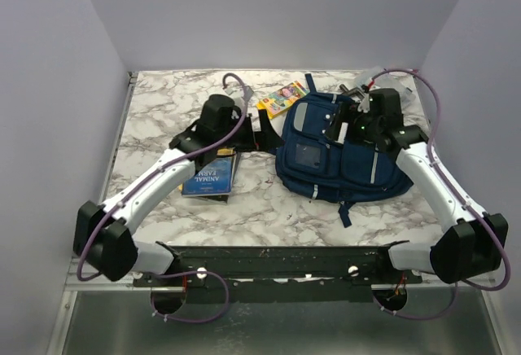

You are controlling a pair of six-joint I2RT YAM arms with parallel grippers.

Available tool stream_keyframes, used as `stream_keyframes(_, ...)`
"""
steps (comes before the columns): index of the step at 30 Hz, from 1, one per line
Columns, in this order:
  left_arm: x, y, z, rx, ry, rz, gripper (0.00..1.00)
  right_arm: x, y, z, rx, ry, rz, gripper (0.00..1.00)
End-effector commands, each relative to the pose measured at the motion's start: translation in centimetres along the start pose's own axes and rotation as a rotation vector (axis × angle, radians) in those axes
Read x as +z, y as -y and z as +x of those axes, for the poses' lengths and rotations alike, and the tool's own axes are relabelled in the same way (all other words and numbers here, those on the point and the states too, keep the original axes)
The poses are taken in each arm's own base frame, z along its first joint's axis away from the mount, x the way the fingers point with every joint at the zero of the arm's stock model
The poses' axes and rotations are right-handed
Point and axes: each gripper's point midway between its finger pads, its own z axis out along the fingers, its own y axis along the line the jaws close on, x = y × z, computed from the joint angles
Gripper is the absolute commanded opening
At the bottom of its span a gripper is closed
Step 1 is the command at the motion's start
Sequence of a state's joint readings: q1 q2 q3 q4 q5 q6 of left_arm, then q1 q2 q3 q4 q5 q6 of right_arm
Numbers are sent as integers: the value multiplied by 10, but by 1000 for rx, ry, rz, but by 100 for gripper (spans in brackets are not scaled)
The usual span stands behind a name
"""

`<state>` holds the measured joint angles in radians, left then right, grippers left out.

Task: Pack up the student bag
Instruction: Unzip the student bag at the center of the board.

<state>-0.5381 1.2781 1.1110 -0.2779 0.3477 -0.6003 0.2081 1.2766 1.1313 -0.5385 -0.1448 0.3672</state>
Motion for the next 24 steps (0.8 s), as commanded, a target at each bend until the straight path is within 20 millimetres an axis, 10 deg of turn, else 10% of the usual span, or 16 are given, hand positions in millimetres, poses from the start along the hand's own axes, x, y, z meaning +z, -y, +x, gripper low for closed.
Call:
stream_keyframes(1,45,-11,6,-26,-46,-66,98,26,-17,18,-60,-24,31,92)
stream_keyframes(11,113,-49,48,-131,-203,-134,87,63,7,23,-129,-40,207,75)
stream_keyframes(24,155,-30,93,-359,-460,30,77,92,15,26,-209,-97,240,62)
